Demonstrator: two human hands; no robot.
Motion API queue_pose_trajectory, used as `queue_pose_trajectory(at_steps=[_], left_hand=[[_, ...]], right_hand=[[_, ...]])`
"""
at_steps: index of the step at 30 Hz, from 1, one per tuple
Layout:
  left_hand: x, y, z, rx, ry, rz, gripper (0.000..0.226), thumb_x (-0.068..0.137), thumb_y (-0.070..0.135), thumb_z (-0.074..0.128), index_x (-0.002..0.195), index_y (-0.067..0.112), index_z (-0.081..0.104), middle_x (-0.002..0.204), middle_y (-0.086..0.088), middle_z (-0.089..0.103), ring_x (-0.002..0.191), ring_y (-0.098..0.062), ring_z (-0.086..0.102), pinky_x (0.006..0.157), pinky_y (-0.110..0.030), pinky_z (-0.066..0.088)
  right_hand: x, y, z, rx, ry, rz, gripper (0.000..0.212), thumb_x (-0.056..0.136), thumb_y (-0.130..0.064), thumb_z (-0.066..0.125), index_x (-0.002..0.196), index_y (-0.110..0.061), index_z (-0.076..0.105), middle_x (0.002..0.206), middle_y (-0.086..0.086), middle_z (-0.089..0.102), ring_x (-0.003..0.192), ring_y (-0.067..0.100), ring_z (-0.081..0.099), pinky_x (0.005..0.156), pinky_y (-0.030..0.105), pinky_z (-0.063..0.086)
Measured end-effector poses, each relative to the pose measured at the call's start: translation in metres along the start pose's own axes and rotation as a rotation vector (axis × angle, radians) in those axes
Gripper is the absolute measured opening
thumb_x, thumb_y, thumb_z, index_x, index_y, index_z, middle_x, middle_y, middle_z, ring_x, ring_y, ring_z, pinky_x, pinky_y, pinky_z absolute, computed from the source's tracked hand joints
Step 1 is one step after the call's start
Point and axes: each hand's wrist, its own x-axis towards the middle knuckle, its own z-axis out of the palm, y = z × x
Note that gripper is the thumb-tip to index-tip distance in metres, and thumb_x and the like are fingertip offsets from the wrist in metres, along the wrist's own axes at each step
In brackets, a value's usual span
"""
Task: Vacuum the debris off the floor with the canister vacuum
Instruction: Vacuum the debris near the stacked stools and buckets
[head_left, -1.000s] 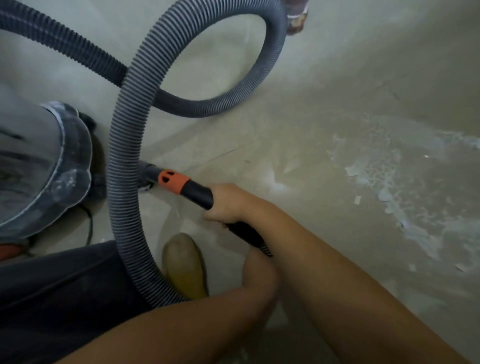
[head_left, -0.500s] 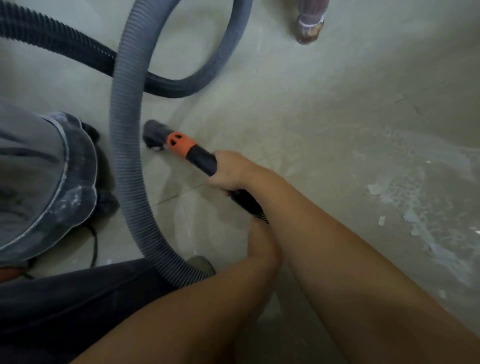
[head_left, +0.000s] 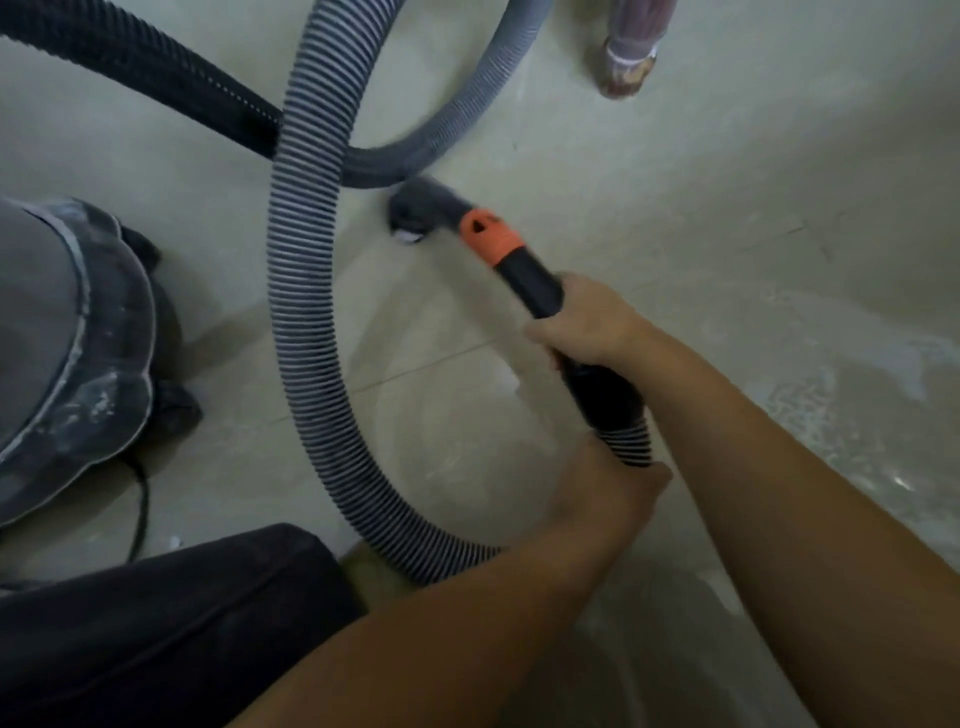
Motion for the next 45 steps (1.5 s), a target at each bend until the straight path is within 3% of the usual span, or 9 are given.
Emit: queue_pose_trajectory(at_steps=[6, 11, 14, 23, 28, 33, 35, 40, 45], left_hand=[[0.011, 0.021, -0.015, 0.067, -0.163, 0.107, 0.024, 0.08, 0.033, 0.065, 0.086, 0.02, 0.047, 0.07, 0.001, 0.052, 0.058, -0.015, 0.052, 0.049, -0.025, 0.037], [-0.005, 0.022, 0.021, 0.04, -0.134, 0.13, 0.028, 0.081, 0.038, 0.058, 0.1, 0.018, 0.055, 0.085, 0.0, 0.06, 0.069, -0.019, 0.058, 0.058, -0.029, 0.047], [-0.031, 0.024, 0.065, -0.055, -0.176, 0.164, 0.066, 0.068, 0.063, 0.042, 0.125, 0.03, 0.05, 0.115, 0.01, 0.062, 0.096, -0.014, 0.062, 0.077, -0.034, 0.052], [-0.085, 0.044, 0.131, 0.314, -0.659, 0.27, 0.022, 0.08, 0.026, 0.065, 0.08, 0.017, 0.045, 0.067, -0.001, 0.048, 0.056, -0.019, 0.049, 0.05, -0.024, 0.038], [-0.1, 0.014, 0.154, 0.348, -0.558, 0.226, 0.025, 0.076, 0.03, 0.063, 0.092, 0.012, 0.056, 0.07, -0.002, 0.05, 0.06, -0.023, 0.05, 0.055, -0.028, 0.044], [-0.125, -0.002, 0.164, 0.059, -0.471, 0.126, 0.056, 0.079, 0.032, 0.067, 0.129, 0.021, 0.046, 0.111, 0.002, 0.059, 0.102, -0.02, 0.061, 0.082, -0.028, 0.049], [-0.129, -0.002, 0.174, 0.105, -0.511, 0.173, 0.06, 0.075, 0.041, 0.066, 0.129, 0.025, 0.047, 0.114, 0.004, 0.061, 0.105, -0.021, 0.062, 0.087, -0.036, 0.053], [-0.123, 0.008, 0.172, 0.361, -0.642, 0.22, 0.03, 0.078, 0.029, 0.063, 0.1, 0.012, 0.054, 0.072, -0.001, 0.053, 0.059, -0.016, 0.053, 0.048, -0.028, 0.043], [-0.125, -0.015, 0.165, 0.282, -0.575, 0.207, 0.041, 0.076, 0.039, 0.06, 0.111, 0.017, 0.053, 0.092, -0.001, 0.062, 0.084, -0.026, 0.063, 0.071, -0.034, 0.053]], right_hand=[[-0.014, 0.063, -0.053, 0.591, 0.573, 0.421, 0.021, 0.081, -0.009, 0.064, 0.098, -0.006, 0.052, 0.075, 0.013, 0.06, 0.051, 0.021, 0.058, 0.054, 0.034, 0.054], [-0.031, 0.053, -0.05, 0.273, 0.246, 0.235, 0.01, 0.077, -0.009, 0.064, 0.082, -0.011, 0.055, 0.065, 0.012, 0.064, 0.052, 0.023, 0.062, 0.05, 0.024, 0.051], [-0.068, 0.067, -0.056, 0.24, 0.091, 0.235, 0.015, 0.081, -0.007, 0.062, 0.084, -0.016, 0.05, 0.06, 0.008, 0.064, 0.049, 0.019, 0.061, 0.049, 0.023, 0.048], [-0.216, 0.189, -0.064, 0.729, 0.91, 0.823, 0.034, 0.084, -0.009, 0.061, 0.115, -0.007, 0.048, 0.071, 0.006, 0.055, 0.052, 0.017, 0.057, 0.051, 0.03, 0.05], [-0.221, 0.185, -0.044, 0.633, 0.678, 0.616, 0.023, 0.08, -0.007, 0.064, 0.098, -0.008, 0.05, 0.07, 0.01, 0.059, 0.053, 0.023, 0.06, 0.053, 0.031, 0.053], [-0.217, 0.169, -0.031, 0.494, 0.29, 0.426, 0.025, 0.082, -0.009, 0.063, 0.103, -0.013, 0.05, 0.067, 0.006, 0.061, 0.05, 0.019, 0.061, 0.049, 0.025, 0.049], [-0.23, 0.182, -0.031, 0.498, 0.4, 0.5, 0.026, 0.082, -0.01, 0.064, 0.103, -0.014, 0.05, 0.07, 0.006, 0.062, 0.052, 0.02, 0.062, 0.053, 0.027, 0.05], [-0.264, 0.218, -0.033, 0.73, 0.926, 0.845, 0.031, 0.081, -0.014, 0.065, 0.108, -0.013, 0.049, 0.082, 0.011, 0.062, 0.054, 0.018, 0.062, 0.064, 0.038, 0.059], [-0.248, 0.188, -0.02, 0.694, 0.683, 0.683, 0.03, 0.08, -0.009, 0.064, 0.105, -0.015, 0.048, 0.073, 0.006, 0.06, 0.053, 0.019, 0.061, 0.052, 0.03, 0.055]])
